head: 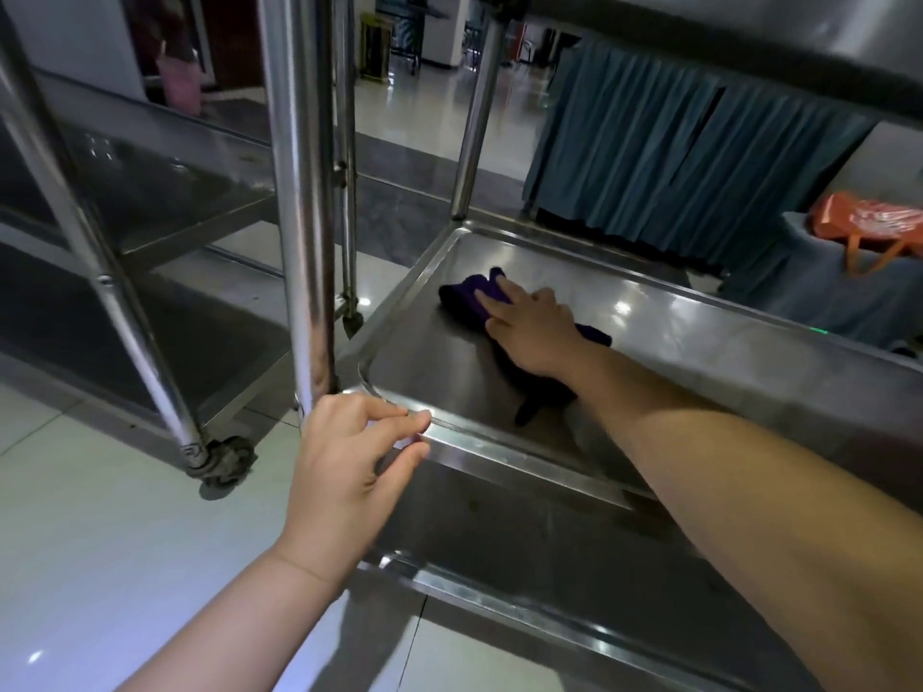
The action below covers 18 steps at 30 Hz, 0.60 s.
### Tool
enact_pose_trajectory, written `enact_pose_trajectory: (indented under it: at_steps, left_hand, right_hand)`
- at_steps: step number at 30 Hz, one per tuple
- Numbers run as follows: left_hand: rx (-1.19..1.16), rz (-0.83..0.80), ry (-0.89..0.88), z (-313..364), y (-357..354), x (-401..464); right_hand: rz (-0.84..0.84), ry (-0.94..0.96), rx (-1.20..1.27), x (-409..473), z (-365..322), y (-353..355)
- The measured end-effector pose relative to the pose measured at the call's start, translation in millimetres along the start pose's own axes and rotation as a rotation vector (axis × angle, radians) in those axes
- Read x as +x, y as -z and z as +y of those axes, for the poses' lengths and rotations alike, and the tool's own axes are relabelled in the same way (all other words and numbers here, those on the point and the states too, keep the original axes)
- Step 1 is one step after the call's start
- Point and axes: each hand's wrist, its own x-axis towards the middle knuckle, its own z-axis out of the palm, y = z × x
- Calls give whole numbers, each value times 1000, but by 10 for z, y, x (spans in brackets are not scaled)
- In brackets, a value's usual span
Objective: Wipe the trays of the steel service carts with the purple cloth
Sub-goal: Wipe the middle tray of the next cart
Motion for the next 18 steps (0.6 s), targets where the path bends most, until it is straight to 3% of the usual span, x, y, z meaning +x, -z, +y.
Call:
enact_pose_trajectory:
  at_steps: [9, 18]
  left_hand:
    - [-26, 24, 13, -6, 20, 15]
    - [24, 18, -39, -26, 42, 1]
  right_hand:
    - [-26, -224, -14, 600, 123, 85]
    - [33, 68, -13, 483, -426, 100]
